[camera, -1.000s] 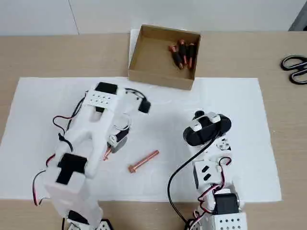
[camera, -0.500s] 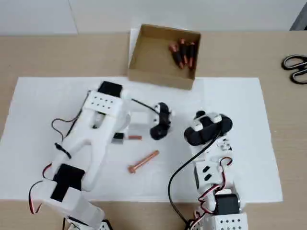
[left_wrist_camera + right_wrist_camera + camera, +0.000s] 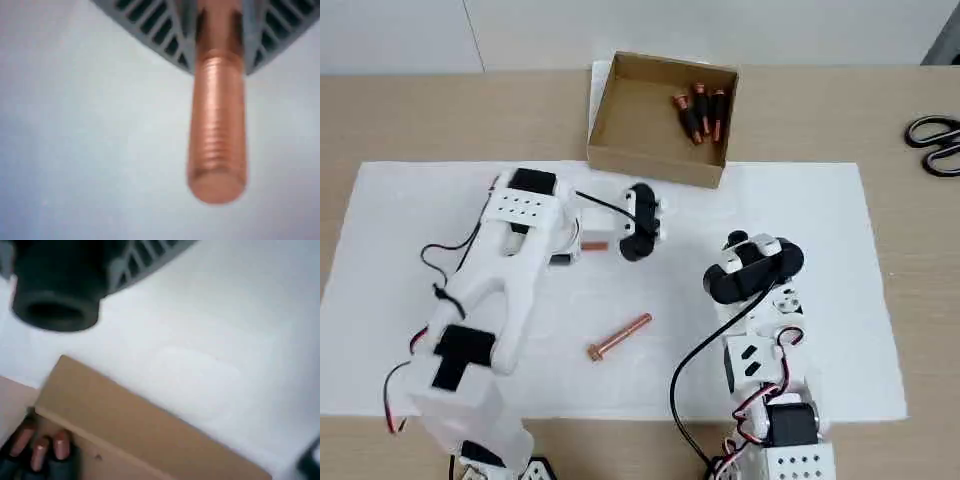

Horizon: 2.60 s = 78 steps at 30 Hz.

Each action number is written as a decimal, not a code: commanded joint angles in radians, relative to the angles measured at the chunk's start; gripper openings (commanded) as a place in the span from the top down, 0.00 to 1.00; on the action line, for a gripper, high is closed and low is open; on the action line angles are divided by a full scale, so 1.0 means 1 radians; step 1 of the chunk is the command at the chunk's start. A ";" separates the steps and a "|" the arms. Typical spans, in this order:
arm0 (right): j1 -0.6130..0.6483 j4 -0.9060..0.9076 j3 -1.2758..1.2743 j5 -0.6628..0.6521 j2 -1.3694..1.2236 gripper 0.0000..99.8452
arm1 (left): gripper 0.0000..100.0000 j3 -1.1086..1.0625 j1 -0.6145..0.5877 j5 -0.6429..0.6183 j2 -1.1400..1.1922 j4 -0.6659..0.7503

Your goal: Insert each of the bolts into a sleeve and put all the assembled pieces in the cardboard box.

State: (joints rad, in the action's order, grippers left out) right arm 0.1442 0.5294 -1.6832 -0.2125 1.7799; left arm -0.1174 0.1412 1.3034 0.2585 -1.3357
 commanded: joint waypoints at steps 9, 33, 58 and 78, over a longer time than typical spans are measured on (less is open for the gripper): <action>-0.007 0.001 -0.002 0.002 0.031 1.00 | 0.98 0.326 0.008 0.049 0.195 -0.259; -0.005 0.001 -0.002 0.005 0.031 1.00 | 0.94 0.619 0.199 -0.635 0.101 -0.411; -0.001 0.002 -0.002 0.006 0.028 1.00 | 0.94 0.392 0.078 -2.437 0.071 -0.410; -0.004 0.002 -0.002 0.006 0.027 1.00 | 0.71 0.386 -0.025 -2.800 0.072 -0.393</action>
State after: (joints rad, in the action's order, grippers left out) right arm 0.1442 0.5294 -1.6832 -0.2125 1.7799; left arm 0.2647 0.1212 -1.4784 0.3828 -1.7223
